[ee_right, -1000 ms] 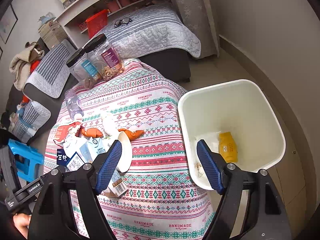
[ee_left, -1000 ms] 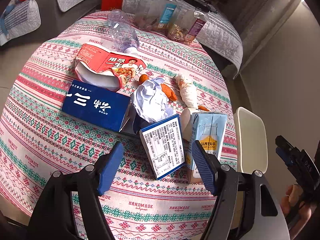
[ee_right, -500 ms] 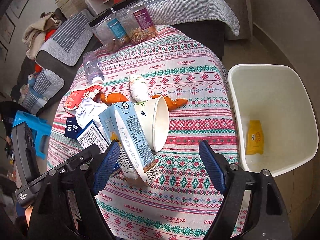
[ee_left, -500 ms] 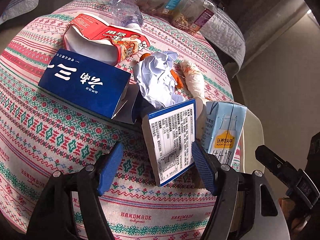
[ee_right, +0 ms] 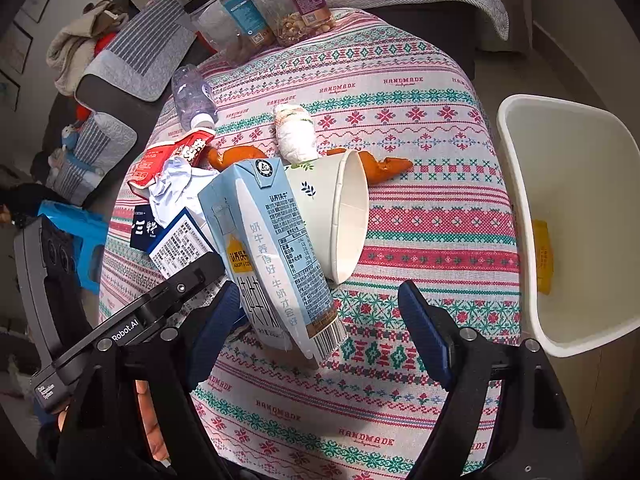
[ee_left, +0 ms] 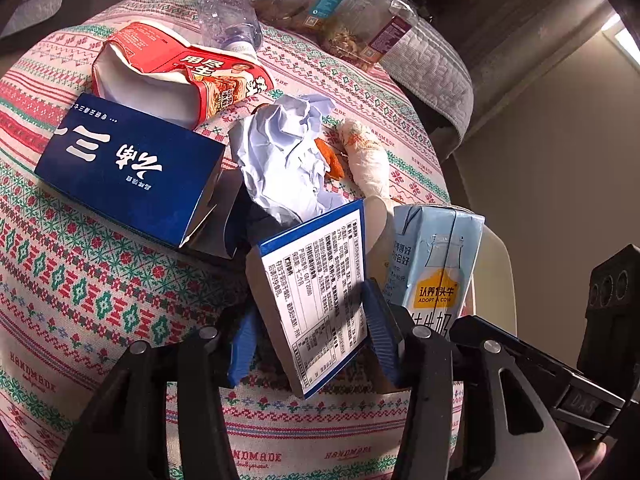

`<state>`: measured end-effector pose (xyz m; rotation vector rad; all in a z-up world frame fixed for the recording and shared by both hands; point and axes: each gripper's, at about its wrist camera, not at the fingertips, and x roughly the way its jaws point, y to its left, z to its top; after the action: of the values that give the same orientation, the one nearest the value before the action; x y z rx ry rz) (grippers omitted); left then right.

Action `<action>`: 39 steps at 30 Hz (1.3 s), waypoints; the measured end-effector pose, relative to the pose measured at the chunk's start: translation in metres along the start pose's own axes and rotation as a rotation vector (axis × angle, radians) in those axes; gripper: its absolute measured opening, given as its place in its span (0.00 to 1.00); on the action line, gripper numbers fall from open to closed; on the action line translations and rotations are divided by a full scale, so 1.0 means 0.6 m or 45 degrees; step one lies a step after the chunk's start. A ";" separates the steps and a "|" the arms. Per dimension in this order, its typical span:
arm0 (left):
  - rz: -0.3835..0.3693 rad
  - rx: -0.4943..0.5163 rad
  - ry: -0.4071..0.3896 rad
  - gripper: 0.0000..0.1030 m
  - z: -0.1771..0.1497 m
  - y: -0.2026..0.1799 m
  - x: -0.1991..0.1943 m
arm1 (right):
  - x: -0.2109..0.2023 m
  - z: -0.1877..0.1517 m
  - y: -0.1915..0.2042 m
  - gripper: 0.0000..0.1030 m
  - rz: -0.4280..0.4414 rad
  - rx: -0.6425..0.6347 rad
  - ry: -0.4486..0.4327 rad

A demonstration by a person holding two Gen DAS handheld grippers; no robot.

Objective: Collect trash
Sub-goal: 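Grasp the white label box with the left gripper while the right grasps the milk carton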

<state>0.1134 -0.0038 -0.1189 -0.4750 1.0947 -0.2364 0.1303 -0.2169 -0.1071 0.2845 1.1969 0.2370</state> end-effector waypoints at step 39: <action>0.022 0.145 -0.010 0.06 -0.017 -0.026 -0.038 | -0.018 -0.025 0.060 0.77 -0.037 -0.195 -0.064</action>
<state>0.0948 -0.0107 -0.0969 -0.3645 1.0714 -0.2799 0.1114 -0.1850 -0.0903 0.1386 1.1262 0.2932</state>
